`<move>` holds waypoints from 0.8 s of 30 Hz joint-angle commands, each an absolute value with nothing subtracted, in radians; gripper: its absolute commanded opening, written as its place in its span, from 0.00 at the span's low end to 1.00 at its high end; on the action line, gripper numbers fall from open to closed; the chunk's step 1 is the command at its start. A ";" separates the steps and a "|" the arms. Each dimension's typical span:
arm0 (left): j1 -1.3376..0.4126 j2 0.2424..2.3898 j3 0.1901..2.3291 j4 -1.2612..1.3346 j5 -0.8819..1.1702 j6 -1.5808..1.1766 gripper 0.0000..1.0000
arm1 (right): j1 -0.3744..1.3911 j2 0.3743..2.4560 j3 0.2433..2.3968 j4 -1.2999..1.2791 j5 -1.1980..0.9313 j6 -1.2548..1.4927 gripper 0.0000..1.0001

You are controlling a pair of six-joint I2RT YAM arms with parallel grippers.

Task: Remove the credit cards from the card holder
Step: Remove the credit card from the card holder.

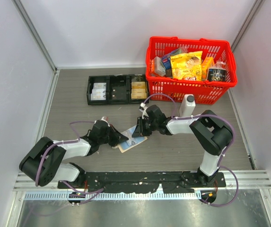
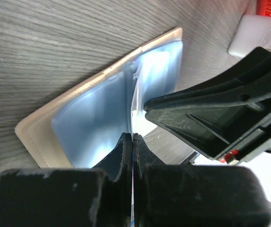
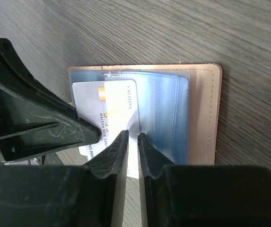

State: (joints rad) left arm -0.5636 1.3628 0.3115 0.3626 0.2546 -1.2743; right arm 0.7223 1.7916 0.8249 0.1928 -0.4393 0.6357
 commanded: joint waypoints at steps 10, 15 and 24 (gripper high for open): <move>-0.569 0.933 0.259 -0.088 0.078 -1.259 0.00 | 0.695 1.779 0.810 0.083 -0.382 0.606 0.19; -0.563 0.652 0.282 -0.346 -0.075 -1.258 0.00 | 0.695 1.724 0.859 0.006 -0.351 0.580 0.25; -0.494 0.521 0.411 -0.370 -0.235 -1.207 0.00 | 0.696 1.467 0.908 -0.170 -0.103 0.500 0.62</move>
